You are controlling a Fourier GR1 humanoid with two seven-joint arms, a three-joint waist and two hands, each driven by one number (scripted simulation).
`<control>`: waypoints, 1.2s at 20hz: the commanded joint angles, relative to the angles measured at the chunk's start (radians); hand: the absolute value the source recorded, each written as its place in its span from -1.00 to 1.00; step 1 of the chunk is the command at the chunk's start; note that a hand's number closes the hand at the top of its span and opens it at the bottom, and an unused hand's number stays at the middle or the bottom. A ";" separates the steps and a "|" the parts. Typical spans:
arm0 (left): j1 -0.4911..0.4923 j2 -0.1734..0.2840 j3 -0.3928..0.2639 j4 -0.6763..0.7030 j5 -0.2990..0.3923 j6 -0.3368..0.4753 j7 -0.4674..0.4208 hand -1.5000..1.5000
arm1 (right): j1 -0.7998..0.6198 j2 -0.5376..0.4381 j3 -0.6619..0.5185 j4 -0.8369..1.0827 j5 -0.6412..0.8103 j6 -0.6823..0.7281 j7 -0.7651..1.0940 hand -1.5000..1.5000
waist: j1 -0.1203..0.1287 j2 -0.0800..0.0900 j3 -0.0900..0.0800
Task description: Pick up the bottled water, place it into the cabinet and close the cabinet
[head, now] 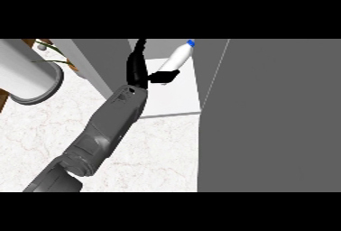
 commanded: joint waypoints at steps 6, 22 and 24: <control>0.029 -0.007 0.162 -0.189 0.136 -0.252 -0.251 1.00 | 0.055 -0.017 0.019 -0.074 -0.038 0.031 0.026 -1.00 | 0.023 -0.011 -0.003; 0.248 -0.020 -0.068 -0.471 0.334 -0.519 -0.179 1.00 | 0.017 0.012 0.063 -0.135 0.036 -0.021 0.112 -1.00 | 0.058 -0.032 -0.001; 0.293 -0.020 -0.104 -0.533 0.366 -0.569 -0.170 -1.00 | -0.010 0.010 0.074 -0.143 0.028 -0.021 0.137 -1.00 | 0.068 -0.031 -0.001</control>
